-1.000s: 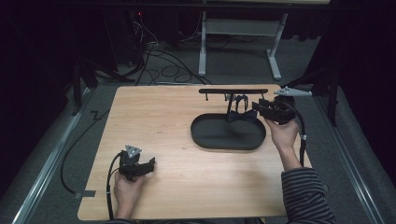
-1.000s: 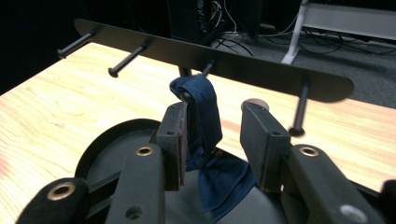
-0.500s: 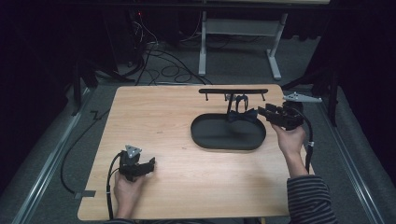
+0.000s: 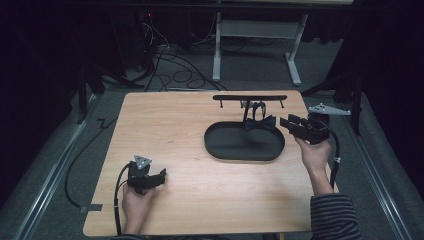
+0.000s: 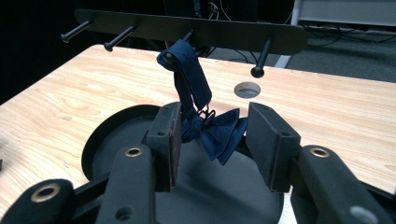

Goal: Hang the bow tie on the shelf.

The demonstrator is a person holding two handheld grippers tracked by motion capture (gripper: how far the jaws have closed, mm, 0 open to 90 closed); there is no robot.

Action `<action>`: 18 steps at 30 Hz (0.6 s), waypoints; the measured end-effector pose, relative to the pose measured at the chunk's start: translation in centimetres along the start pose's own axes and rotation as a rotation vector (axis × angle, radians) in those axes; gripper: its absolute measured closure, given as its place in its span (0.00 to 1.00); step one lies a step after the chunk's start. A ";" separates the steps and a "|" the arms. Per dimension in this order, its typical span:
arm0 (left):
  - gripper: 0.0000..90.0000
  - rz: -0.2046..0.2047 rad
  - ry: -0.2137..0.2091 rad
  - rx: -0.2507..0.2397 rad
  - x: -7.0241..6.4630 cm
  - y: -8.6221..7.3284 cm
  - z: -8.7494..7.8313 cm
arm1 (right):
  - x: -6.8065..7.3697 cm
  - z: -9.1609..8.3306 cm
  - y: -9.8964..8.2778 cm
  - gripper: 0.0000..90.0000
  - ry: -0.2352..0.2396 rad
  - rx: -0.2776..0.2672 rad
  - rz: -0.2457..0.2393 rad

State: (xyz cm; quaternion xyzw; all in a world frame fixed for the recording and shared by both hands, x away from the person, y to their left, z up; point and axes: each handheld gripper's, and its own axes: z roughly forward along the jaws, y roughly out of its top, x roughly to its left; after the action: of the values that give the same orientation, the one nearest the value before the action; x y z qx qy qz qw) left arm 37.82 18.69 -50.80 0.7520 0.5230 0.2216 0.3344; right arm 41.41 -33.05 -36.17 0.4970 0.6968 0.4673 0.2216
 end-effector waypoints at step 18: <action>0.24 0.000 0.000 0.000 0.0 0.0 0.0 | 0.1 -1.9 -1.2 0.63 0.005 -0.032 0.016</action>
State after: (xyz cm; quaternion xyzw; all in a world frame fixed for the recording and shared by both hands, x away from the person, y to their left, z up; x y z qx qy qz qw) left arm 37.82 18.69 -50.80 0.7520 0.5230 0.2218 0.3344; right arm 39.33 -33.92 -36.29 0.4976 0.6858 0.4814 0.2242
